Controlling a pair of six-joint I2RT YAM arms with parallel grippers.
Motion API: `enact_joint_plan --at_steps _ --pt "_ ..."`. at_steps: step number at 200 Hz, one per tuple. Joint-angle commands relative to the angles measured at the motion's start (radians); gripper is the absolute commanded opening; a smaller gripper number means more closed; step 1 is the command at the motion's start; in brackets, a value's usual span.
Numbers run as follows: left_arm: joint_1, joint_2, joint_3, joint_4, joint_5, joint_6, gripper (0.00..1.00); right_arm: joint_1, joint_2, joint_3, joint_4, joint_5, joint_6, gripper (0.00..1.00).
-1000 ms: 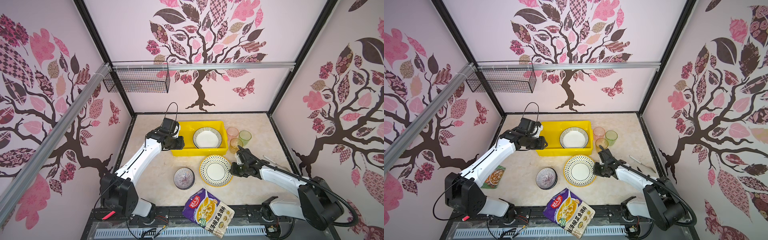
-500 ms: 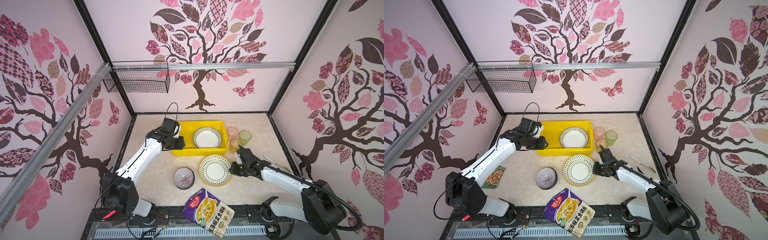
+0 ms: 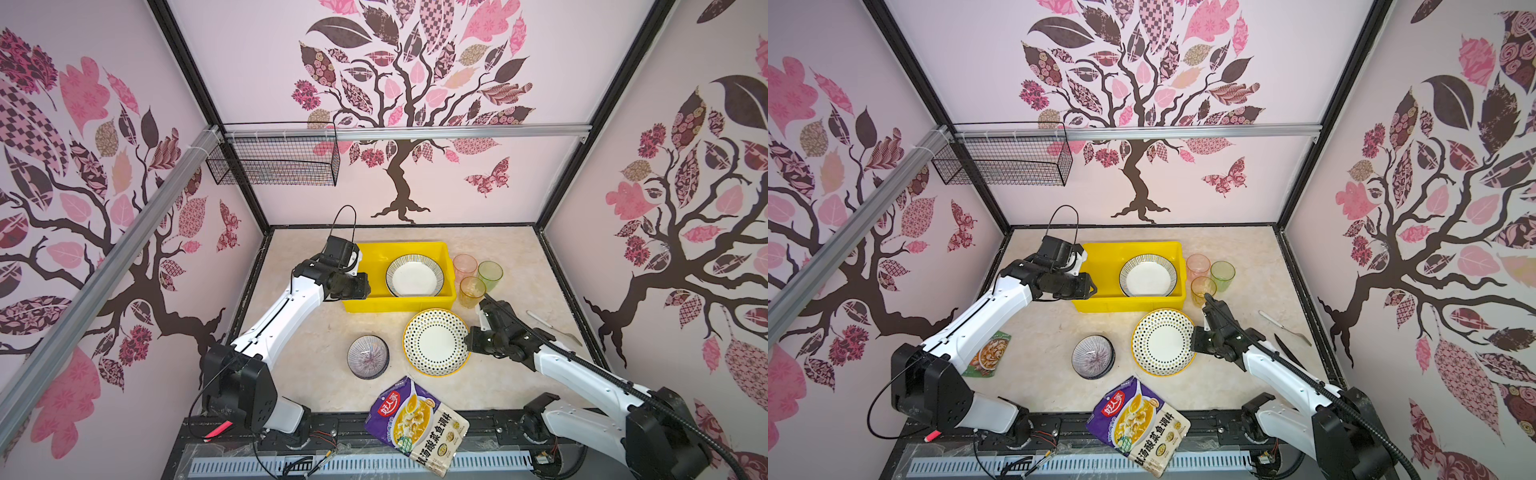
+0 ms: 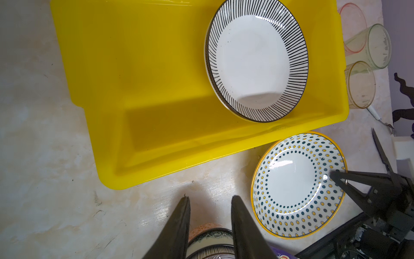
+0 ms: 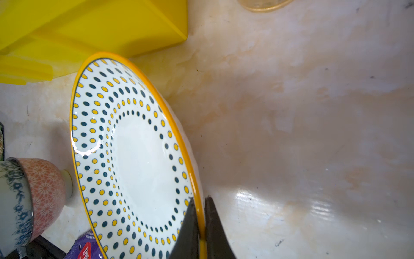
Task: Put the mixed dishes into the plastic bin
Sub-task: 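Lift the dotted plate on edge with the right gripper toward the bin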
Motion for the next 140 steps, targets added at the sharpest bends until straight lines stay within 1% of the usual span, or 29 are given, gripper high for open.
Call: enact_joint_plan --at_steps 1,44,140 --pt "0.005 -0.002 0.006 0.007 0.005 -0.005 0.35 0.000 -0.028 0.045 -0.028 0.017 -0.023 0.00" --pt "0.005 -0.004 0.014 0.006 0.003 -0.005 0.35 0.000 -0.019 0.088 -0.073 0.006 -0.052 0.00" --pt "0.005 -0.004 0.025 0.007 0.002 -0.006 0.35 0.001 -0.080 0.177 -0.143 -0.013 -0.082 0.00"
